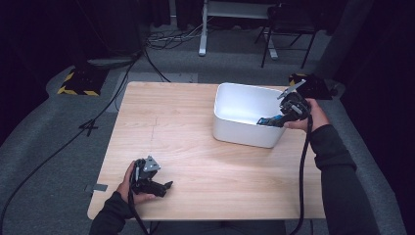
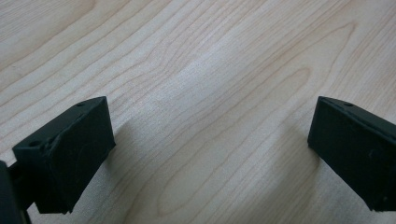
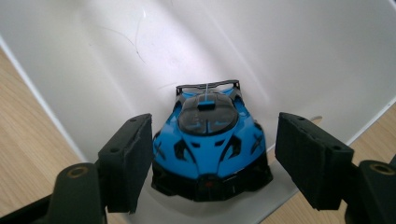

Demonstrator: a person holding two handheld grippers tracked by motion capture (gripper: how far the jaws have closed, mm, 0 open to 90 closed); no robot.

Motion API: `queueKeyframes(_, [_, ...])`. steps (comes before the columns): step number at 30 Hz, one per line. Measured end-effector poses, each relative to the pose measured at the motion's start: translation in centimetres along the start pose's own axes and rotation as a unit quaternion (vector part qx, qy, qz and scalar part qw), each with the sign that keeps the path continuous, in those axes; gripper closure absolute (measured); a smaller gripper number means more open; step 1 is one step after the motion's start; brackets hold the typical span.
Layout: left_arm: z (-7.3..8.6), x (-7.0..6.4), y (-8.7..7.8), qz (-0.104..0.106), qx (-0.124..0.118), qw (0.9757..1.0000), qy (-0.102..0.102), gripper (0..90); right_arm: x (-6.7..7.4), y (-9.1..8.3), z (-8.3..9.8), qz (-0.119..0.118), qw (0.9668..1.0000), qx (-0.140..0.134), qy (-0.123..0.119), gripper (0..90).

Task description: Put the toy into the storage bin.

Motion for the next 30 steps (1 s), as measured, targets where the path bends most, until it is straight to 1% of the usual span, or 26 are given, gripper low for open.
queueKeyframes(1, [0.0, 0.0, 0.0, 0.001, 0.001, 1.0000, 0.001, 0.6, 0.1, -0.1, 0.0, 0.004, 1.0000, 0.001, 0.009, 28.8])
queueKeyframes(2, [0.0, 0.0, 0.0, -0.001, 0.000, 1.0000, 0.001, 0.6, 0.0, -0.1, 0.0, 0.003, 1.0000, -0.006, 0.006, 28.8])
queueKeyframes(3, [0.0, 0.0, 0.0, -0.001, 0.000, 1.0000, 0.001, 0.6, 0.0, -0.1, 0.0, 0.003, 1.0000, -0.006, 0.006, 28.8])
queueKeyframes(4, [0.0, 0.0, 0.0, 0.001, 0.001, 1.0000, 0.003, 0.6, 0.0, 0.1, 0.1, 0.007, 0.9999, -0.013, 0.008, 29.2])
queueKeyframes(6, [0.0, 0.0, 0.0, 0.001, 0.001, 1.0000, 0.001, 0.6, 0.1, 0.2, 0.2, 0.005, 0.9998, -0.018, 0.005, 29.4])
queueKeyframes(7, [0.1, -0.1, 0.0, 0.006, 0.004, 1.0000, -0.006, 0.6, 0.1, 0.3, 0.3, 0.007, 0.9998, -0.021, 0.000, 29.5])
queueKeyframes(8, [0.1, -0.1, 0.0, 0.006, 0.002, 1.0000, -0.005, 0.6, 0.2, 0.3, 0.3, 0.006, 0.9996, -0.025, 0.008, 29.4])
queueKeyframes(9, [0.1, -0.1, 0.0, 0.006, 0.002, 1.0000, -0.005, 0.6, 0.1, 0.3, 0.3, 0.012, 0.9995, -0.028, -0.004, 29.4])
queueKeyframes(10, [0.1, -0.1, 0.0, 0.006, 0.002, 1.0000, -0.005, 0.6, 0.3, 0.3, 0.3, 0.011, 0.9993, -0.036, 0.006, 29.1])
queueKeyframes(12, [0.1, -0.1, 0.0, 0.006, 0.003, 1.0000, -0.004, 0.6, 0.3, 0.3, 0.3, 0.012, 0.9990, -0.043, 0.003, 27.2])
queueKeyframes(13, [0.1, -0.1, 0.0, 0.005, 0.002, 1.0000, -0.005, 0.6, 0.3, 0.3, 0.2, 0.009, 0.9985, -0.054, 0.006, 26.9])
queueKeyframes(14, [0.1, -0.1, 0.0, 0.005, 0.002, 1.0000, -0.005, 0.6, 0.3, 0.3, 0.2, 0.009, 0.9985, -0.054, 0.006, 26.9])
queueKeyframes(15, [0.1, -0.1, 0.0, 0.005, 0.003, 1.0000, -0.004, 0.6, 0.3, 0.0, 0.1, 0.018, 0.9981, -0.059, 0.013, 25.6])
queueKeyframes(16, [0.1, -0.1, 0.0, 0.006, 0.003, 1.0000, -0.004, 0.6, 0.3, -0.1, 0.0, 0.019, 0.9975, -0.067, 0.012, 24.9])
queueKeyframes(17, [0.1, -0.1, 0.0, 0.006, 0.003, 1.0000, -0.004, 0.6, 0.3, -0.1, 0.0, 0.019, 0.9975, -0.067, 0.012, 24.9])
queueKeyframes(18, [0.1, -0.1, 0.0, 0.005, 0.004, 1.0000, -0.004, 0.6, 0.4, -0.2, -0.1, 0.021, 0.9968, -0.077, 0.009, 24.5])
queueKeyframes(19, [0.1, -0.1, 0.0, 0.006, 0.003, 1.0000, -0.004, 0.6, 0.5, -0.2, -0.2, 0.026, 0.9963, -0.080, 0.015, 24.0])
queueKeyframes(20, [0.1, -0.1, 0.0, 0.005, 0.003, 1.0000, -0.004, 0.6, 0.5, -0.2, -0.3, 0.036, 0.9957, -0.084, 0.015, 23.5])
queueKeyframes(21, [0.1, -0.1, 0.0, 0.005, 0.003, 1.0000, -0.004, 0.6, 0.5, -0.2, -0.3, 0.036, 0.9957, -0.084, 0.015, 23.5])
queueKeyframes(22, [0.1, -0.1, 0.0, 0.005, 0.003, 1.0000, -0.004, 0.6, 0.5, -0.3, -0.4, 0.051, 0.9939, -0.098, 0.006, 23.3])
queueKeyframes(23, [0.1, -0.1, 0.0, 0.005, 0.003, 1.0000, -0.004, 0.6, 0.6, -0.4, -0.5, 0.057, 0.9929, -0.104, 0.009, 22.8])
queueKeyframes(24, [0.1, -0.1, 0.0, 0.005, 0.003, 1.0000, -0.004, 0.6, 0.6, -0.4, -0.5, 0.057, 0.9929, -0.104, 0.009, 22.8])
queueKeyframes(27, [0.1, -0.1, 0.0, 0.005, 0.002, 1.0000, -0.005, 0.6, 1.0, -0.5, -0.5, 0.055, 0.9916, -0.115, 0.017, 21.2])
queueKeyframes(28, [0.1, -0.1, 0.0, 0.005, 0.002, 1.0000, -0.005, 0.6, 1.2, -0.5, -0.5, 0.058, 0.9904, -0.124, 0.018, 20.2])
queueKeyframes(29, [0.1, -0.1, 0.0, 0.005, 0.002, 1.0000, -0.005, 0.6, 1.3, -0.6, -0.5, 0.059, 0.9900, -0.127, 0.020, 19.8])
queueKeyframes(30, [0.1, -0.1, 0.0, 0.005, 0.002, 1.0000, -0.005, 0.6, 1.4, -0.6, -0.5, 0.061, 0.9889, -0.133, 0.025, 19.6])
Point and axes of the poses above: each handheld gripper's, and its own axes: y roughly forward along the jaws, z roughly out of its underside, x roughly to its left, the point moved 5 cm from there along y, roughly forward along the jaws, and after that the axes turned 7 degrees about -x, right-handed, at the moved point
